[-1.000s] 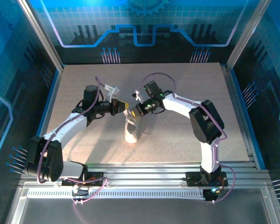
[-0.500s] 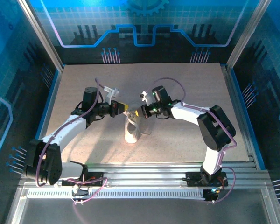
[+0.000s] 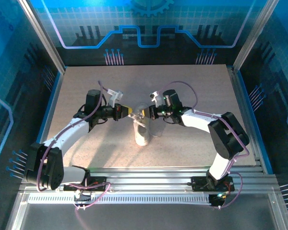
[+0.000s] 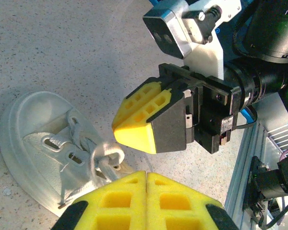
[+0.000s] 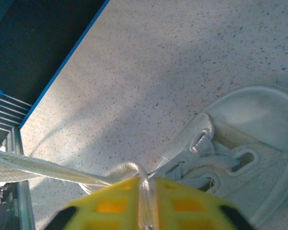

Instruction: Tie the shoes

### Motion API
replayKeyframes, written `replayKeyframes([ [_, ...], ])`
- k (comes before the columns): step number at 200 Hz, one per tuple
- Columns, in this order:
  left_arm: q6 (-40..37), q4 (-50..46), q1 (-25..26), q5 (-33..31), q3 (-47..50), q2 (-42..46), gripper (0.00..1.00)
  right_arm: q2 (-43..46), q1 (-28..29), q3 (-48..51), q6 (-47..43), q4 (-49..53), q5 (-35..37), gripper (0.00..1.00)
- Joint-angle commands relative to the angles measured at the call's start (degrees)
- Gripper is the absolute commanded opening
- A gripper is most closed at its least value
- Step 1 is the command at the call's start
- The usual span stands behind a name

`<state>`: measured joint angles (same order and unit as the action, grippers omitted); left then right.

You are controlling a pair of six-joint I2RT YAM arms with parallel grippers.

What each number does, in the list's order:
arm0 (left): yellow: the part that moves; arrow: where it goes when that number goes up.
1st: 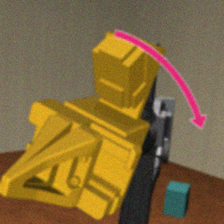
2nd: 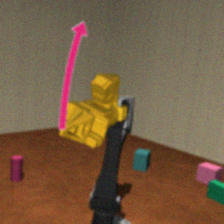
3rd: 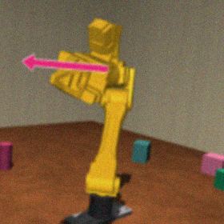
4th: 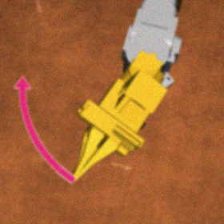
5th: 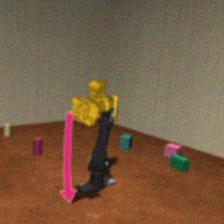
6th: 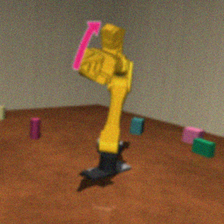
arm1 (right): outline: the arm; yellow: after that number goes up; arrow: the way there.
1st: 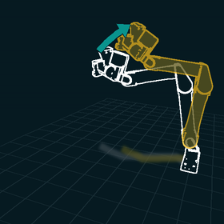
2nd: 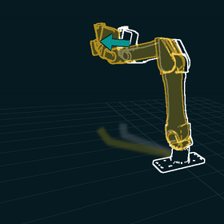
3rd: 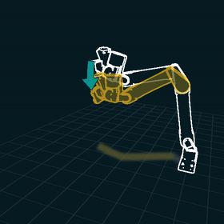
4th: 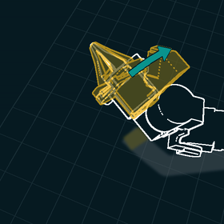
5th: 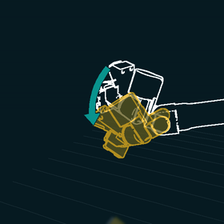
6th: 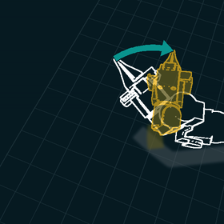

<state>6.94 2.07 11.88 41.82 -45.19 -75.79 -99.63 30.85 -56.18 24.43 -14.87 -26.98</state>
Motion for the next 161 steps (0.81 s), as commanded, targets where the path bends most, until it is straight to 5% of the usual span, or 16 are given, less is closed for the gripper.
replayKeyframes([
  [1,-0.66,1.16,0.51,0.4,-0.24,-1.15,0.0,1.81,-1.29,1.46,-0.62,-2.35,-4.7,0.26],
  [45,-0.63,1.29,0.6,1.15,-1.02,-2.08,0.0,7.19,-2.04,1.97,-12.18,12.84,-7.81,0.39],
  [79,-0.46,1.67,0.68,1.35,-1.42,-2.26,0.0,7.98,1.98,-0.53,-24.14,27.57,-1.96,0.41],
  [161,0.09,1.52,0.82,2.33,-3.67,-3.46,0.0,3.89,7.53,-3.39,-29.93,31.31,7.01,0.43],
])
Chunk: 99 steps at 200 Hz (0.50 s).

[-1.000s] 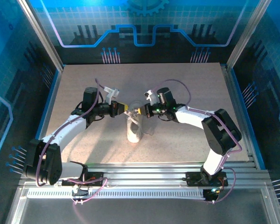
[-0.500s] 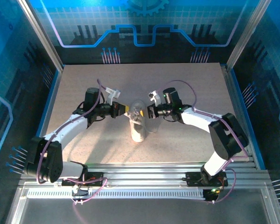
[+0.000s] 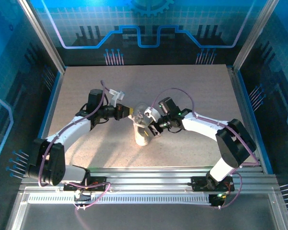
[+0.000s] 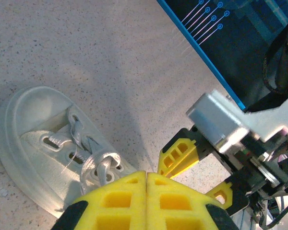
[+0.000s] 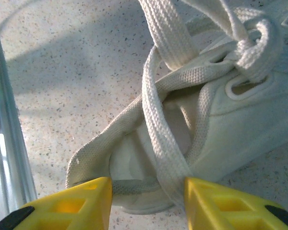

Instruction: Tie the shoes

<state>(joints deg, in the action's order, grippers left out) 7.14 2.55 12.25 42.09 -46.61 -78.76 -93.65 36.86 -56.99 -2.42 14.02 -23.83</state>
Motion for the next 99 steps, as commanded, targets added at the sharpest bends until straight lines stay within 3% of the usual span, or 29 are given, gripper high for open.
replayKeyframes([
  [1,-0.1,1.0,0.47,2.05,-2.3,-0.5,0.0,-2.21,1.65,-2.66,-3.16,2.41,4.05,0.43],
  [99,-0.14,0.21,0.66,2.02,-3.19,-0.67,0.0,1.52,2.58,-2.08,-2.34,1.11,10.26,0.41],
])
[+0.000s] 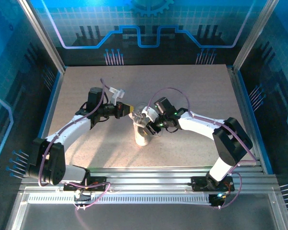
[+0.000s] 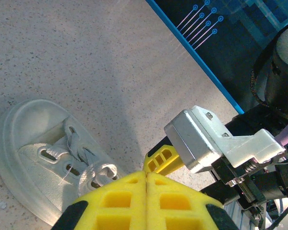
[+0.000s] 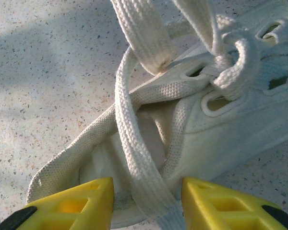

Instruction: Tie the shoes

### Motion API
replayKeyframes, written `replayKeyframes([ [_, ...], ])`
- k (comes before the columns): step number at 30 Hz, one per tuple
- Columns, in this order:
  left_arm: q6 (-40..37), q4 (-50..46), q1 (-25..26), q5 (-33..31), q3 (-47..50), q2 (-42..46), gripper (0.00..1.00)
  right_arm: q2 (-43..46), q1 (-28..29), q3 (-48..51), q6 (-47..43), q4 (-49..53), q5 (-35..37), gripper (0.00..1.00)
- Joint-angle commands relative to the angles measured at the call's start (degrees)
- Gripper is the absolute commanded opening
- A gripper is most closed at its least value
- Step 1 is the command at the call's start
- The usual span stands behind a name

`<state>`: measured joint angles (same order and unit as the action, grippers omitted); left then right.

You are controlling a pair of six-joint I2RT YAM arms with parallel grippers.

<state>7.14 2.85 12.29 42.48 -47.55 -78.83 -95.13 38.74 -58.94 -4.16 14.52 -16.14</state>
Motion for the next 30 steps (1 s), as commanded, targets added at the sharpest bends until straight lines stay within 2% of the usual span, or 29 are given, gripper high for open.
replayKeyframes([
  [1,-0.17,-0.11,0.62,1.64,-2.27,-0.62,0.0,3.06,0.67,-0.17,-0.54,0.6,2.59,0.41],
  [18,-0.17,-0.35,1.24,1.64,-3.36,-2.2,0.0,-3.72,0.7,-5.22,-2.56,4.93,-0.57,0.44],
  [20,-0.15,-0.4,1.24,1.63,-3.53,-2.36,0.0,-4.13,0.88,-5.27,-2.52,5.0,-0.81,0.41],
  [25,-0.36,-0.65,1.31,1.55,-3.74,-2.47,0.0,-1.05,1.25,-3.99,-2.21,3.94,1.28,0.14],
  [30,-0.43,-0.58,1.33,1.39,-4.05,-2.57,0.0,2.84,1.42,-4.35,-2.54,5.49,2.17,0.13],
])
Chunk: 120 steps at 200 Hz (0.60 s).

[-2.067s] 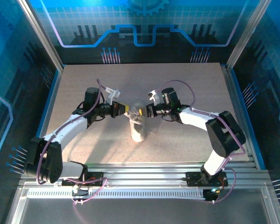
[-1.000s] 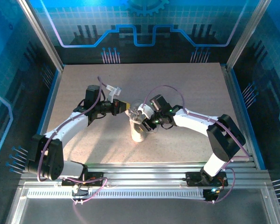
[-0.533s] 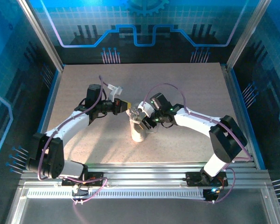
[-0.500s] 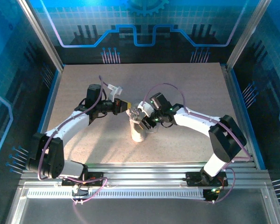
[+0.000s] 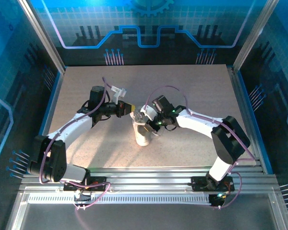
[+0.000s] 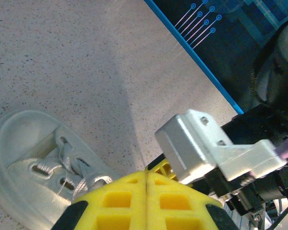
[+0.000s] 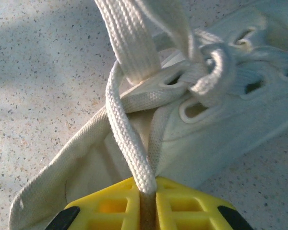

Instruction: Tie the shoes

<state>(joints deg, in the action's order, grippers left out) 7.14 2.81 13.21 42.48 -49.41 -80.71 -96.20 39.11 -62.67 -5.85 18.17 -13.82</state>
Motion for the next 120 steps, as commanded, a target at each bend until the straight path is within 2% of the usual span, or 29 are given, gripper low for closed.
replayKeyframes([
  [1,-0.39,-0.42,0.41,1.34,-2.19,-0.84,0.0,4.06,1.12,-0.96,-0.99,2.38,-0.19,0.15],
  [75,0.03,0.25,0.67,1.49,-2.89,-2.09,0.0,2.0,1.0,-3.89,0.18,4.27,-4.2,0.14],
  [120,0.08,0.6,0.85,1.2,-2.78,-2.04,0.0,-1.22,-1.48,-7.25,8.14,0.83,-11.75,0.14],
])
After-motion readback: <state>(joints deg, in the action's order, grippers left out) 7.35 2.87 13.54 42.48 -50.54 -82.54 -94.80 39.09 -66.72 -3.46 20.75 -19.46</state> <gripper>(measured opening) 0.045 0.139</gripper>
